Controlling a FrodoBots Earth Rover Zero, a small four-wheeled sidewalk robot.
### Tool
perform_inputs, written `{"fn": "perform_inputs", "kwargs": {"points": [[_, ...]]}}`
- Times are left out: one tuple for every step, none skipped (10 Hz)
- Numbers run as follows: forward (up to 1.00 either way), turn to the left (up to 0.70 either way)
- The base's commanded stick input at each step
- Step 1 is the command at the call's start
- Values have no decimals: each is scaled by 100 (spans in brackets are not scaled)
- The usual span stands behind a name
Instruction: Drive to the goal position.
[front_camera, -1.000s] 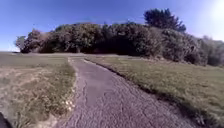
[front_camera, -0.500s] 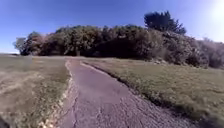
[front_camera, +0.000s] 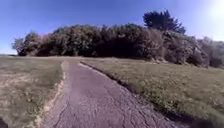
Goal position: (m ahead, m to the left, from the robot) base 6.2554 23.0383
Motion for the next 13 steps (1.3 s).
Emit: {"fn": "perform_inputs", "kwargs": {"points": [[100, 6], [100, 26], [100, 38], [100, 41], [100, 41], [100, 41], [100, 15], [100, 1], [100, 1], [100, 1], [100, 1], [100, 1], [100, 1]]}}
